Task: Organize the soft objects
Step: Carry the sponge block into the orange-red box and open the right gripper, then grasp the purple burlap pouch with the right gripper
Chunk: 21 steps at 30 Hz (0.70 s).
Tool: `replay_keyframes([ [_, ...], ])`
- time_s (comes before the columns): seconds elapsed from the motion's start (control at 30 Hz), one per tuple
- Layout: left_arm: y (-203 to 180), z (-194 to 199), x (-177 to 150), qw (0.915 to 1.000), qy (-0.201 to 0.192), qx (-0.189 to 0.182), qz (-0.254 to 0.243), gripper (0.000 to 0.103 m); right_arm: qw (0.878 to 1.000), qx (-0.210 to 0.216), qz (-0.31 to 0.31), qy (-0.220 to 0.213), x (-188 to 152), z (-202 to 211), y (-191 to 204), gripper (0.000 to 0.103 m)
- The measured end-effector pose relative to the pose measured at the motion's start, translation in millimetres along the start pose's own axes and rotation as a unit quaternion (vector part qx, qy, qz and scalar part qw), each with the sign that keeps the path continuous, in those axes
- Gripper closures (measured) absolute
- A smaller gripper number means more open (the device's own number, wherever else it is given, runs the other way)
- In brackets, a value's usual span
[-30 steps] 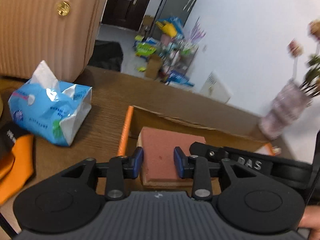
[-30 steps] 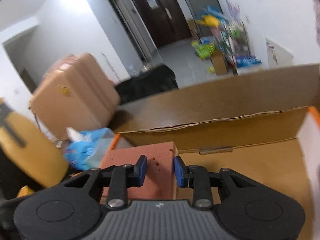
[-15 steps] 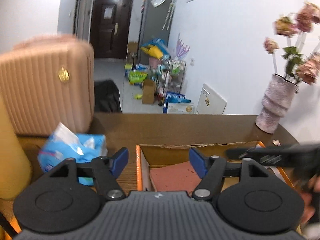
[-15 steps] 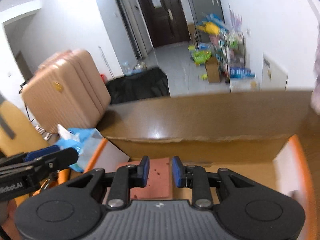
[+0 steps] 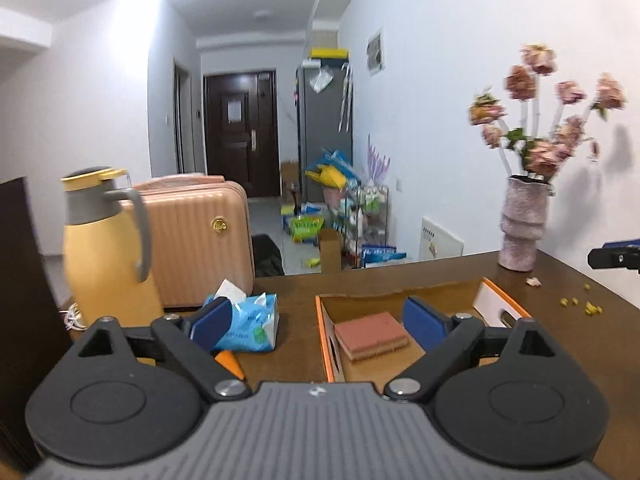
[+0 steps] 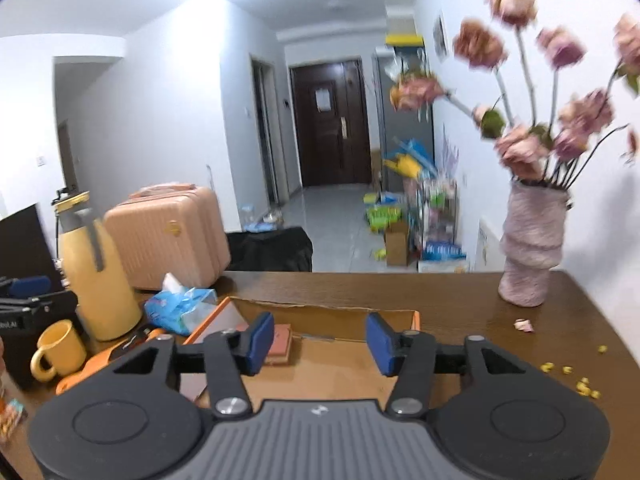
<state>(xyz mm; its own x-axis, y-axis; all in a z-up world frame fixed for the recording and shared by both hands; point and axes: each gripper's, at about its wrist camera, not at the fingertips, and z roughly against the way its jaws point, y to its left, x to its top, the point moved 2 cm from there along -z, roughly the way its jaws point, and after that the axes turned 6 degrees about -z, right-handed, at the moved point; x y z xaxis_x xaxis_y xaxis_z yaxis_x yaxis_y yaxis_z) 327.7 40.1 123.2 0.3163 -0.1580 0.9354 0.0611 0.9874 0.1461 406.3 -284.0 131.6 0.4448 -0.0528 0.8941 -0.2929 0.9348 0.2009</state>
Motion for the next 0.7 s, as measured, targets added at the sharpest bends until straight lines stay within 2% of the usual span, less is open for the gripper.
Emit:
replay_keyframes([
  [0.2,-39,91,-65,0.9987,-0.037,-0.026,-0.024,0.0,0.997,0.009,0.045,-0.06,-77,97,30,0.036],
  [0.27,-49,119,-91,0.9977,-0.047,-0.041,-0.027,0.0,0.996,0.014,0.049,-0.076,-106,124,41,0.026],
  [0.33,-56,139,-116,0.9978,-0.039,-0.049,-0.022,0.0,0.994,0.017,0.06,-0.085,-139,147,53,0.023],
  [0.43,-68,166,-149,0.9983,-0.023,-0.048,-0.024,0.0,0.995,0.012,0.058,-0.076,-186,168,70,0.023],
  [0.53,-75,186,-170,0.9976,-0.021,-0.058,-0.03,0.0,0.998,0.022,0.025,-0.059,-225,185,81,0.023],
  [0.6,-78,190,-174,0.996,-0.018,-0.078,-0.04,0.0,0.998,0.027,0.016,-0.049,-239,191,84,0.023],
  [0.7,-77,182,-167,0.996,-0.022,-0.08,-0.032,0.0,0.999,0.025,0.02,-0.038,-247,195,87,0.023],
])
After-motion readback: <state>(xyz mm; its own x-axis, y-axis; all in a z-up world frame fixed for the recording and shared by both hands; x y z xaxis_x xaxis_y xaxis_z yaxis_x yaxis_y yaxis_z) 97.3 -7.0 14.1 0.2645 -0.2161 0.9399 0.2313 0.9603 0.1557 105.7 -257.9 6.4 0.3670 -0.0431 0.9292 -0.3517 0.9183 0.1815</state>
